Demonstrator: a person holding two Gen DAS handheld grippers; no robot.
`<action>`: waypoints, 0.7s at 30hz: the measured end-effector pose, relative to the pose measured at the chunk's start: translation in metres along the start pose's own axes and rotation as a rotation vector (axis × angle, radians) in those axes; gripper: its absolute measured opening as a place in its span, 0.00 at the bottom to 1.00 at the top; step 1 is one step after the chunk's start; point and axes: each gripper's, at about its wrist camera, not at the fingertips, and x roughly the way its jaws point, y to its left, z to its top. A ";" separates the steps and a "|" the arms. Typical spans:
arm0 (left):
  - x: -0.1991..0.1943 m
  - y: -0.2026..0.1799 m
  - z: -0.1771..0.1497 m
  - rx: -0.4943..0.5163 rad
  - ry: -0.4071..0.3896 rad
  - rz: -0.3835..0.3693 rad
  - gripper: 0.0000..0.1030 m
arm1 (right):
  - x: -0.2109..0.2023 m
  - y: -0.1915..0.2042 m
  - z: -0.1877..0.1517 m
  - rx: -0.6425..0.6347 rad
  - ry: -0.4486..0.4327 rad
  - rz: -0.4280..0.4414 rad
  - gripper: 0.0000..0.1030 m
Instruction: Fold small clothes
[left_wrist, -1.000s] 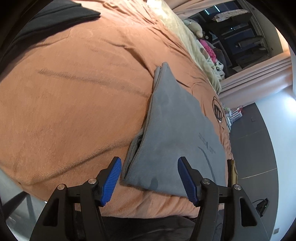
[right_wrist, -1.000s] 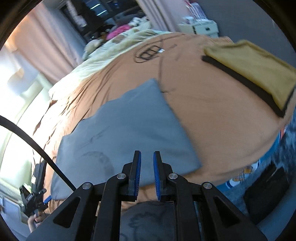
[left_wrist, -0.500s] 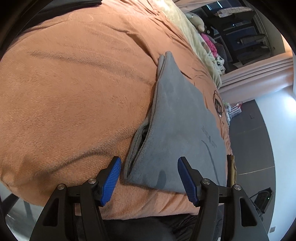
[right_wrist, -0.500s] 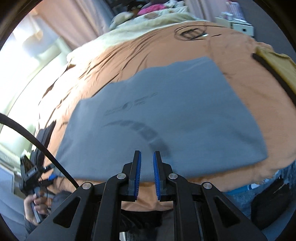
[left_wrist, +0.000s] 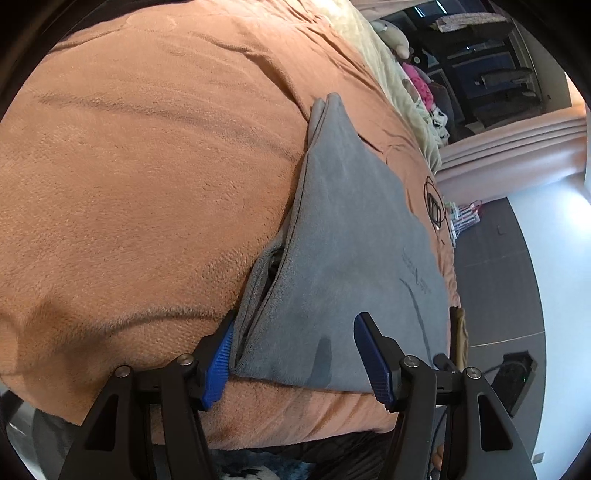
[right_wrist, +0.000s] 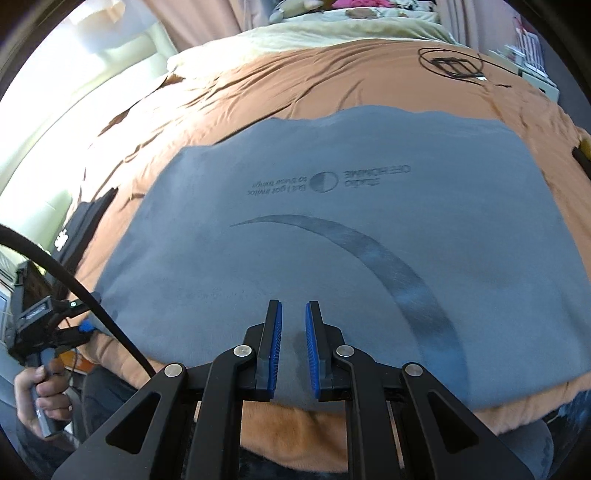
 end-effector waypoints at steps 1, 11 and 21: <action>-0.001 0.001 -0.004 -0.003 0.001 -0.001 0.49 | 0.006 0.004 -0.001 -0.011 0.002 -0.009 0.09; -0.005 0.011 -0.019 -0.048 -0.032 -0.003 0.09 | 0.029 0.032 -0.032 -0.082 0.031 -0.077 0.08; -0.015 0.004 -0.024 -0.102 -0.078 -0.024 0.06 | 0.008 0.045 -0.019 -0.119 0.026 -0.104 0.05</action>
